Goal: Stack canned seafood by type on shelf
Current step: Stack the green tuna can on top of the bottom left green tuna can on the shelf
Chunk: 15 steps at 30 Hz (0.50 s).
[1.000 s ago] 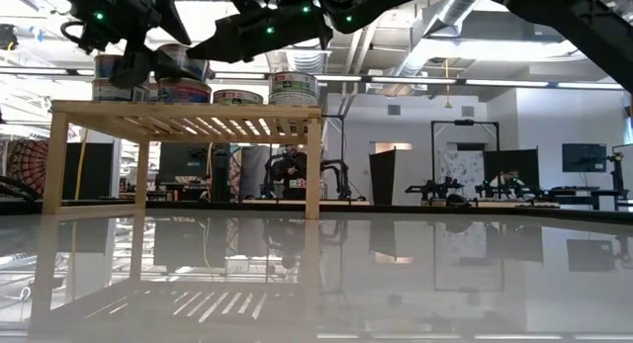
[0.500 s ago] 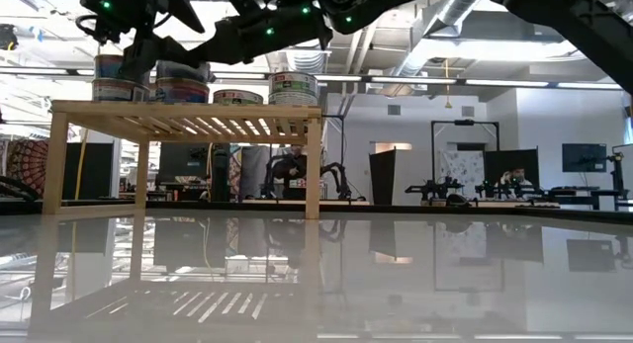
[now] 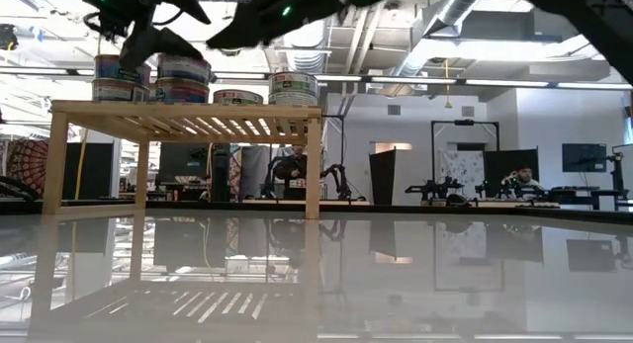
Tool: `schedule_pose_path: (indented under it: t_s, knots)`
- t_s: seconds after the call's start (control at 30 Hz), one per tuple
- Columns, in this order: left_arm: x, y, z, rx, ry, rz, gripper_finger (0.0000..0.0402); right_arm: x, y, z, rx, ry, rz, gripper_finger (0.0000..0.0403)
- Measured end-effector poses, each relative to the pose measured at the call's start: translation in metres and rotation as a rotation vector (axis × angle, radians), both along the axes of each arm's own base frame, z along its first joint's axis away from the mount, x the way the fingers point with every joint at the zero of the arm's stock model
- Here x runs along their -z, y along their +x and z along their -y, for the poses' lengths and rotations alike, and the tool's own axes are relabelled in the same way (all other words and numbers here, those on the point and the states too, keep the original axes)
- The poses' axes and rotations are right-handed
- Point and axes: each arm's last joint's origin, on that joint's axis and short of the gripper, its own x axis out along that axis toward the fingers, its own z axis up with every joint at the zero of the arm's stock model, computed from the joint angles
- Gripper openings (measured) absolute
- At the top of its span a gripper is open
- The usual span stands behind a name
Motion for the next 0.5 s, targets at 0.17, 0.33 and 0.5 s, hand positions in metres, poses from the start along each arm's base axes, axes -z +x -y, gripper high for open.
schedule_pose_path:
  t_s: [0.17, 0.33, 0.5]
  knots:
    - [-0.008, -0.010, 0.003, 0.140, 0.151, -0.137, 0.0283, -0.028, -0.040, 0.005, 0.105, 0.217, -0.166, 0.0024]
    - [-0.010, -0.011, 0.010, 0.316, 0.464, -0.417, 0.0283, -0.033, -0.087, 0.007, 0.222, 0.382, -0.472, 0.0028]
    - [-0.010, -0.010, 0.020, 0.484, 0.818, -0.647, 0.0283, -0.036, -0.142, -0.007, 0.329, 0.499, -0.842, 0.0020]
